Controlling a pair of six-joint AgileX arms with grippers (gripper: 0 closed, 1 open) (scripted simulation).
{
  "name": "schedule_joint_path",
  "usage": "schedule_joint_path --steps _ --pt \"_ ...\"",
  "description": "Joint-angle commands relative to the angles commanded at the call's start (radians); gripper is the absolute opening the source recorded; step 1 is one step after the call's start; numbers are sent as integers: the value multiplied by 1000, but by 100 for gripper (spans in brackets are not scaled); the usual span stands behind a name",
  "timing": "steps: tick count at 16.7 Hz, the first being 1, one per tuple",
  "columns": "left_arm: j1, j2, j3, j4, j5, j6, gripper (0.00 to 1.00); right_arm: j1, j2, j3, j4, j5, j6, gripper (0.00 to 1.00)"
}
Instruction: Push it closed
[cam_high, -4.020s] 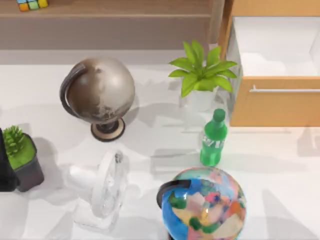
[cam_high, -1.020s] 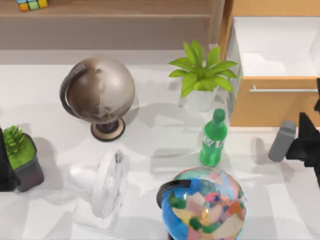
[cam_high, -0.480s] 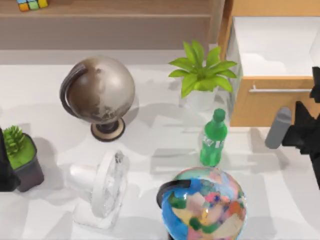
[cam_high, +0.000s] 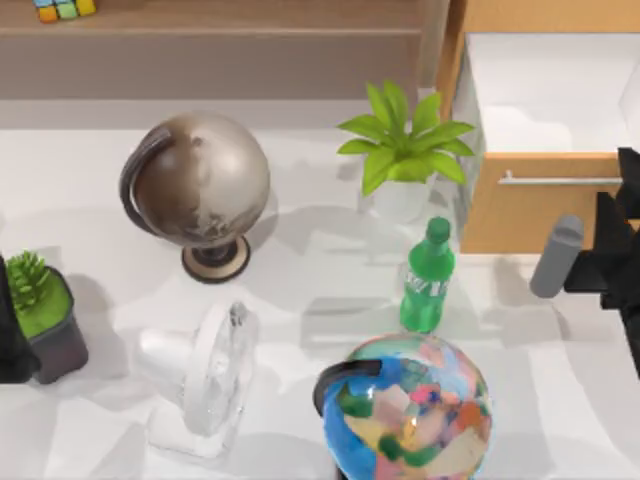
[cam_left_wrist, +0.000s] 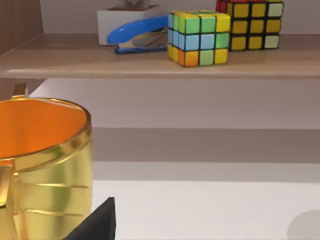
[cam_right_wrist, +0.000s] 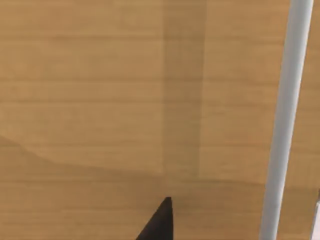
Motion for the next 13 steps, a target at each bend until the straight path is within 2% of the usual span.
schedule_joint_path --steps 6,13 --pt "0 0 0 0 0 0 100 0 0 0 0 0 0 2" --pt "0 0 0 0 0 0 100 0 0 0 0 0 0 0"
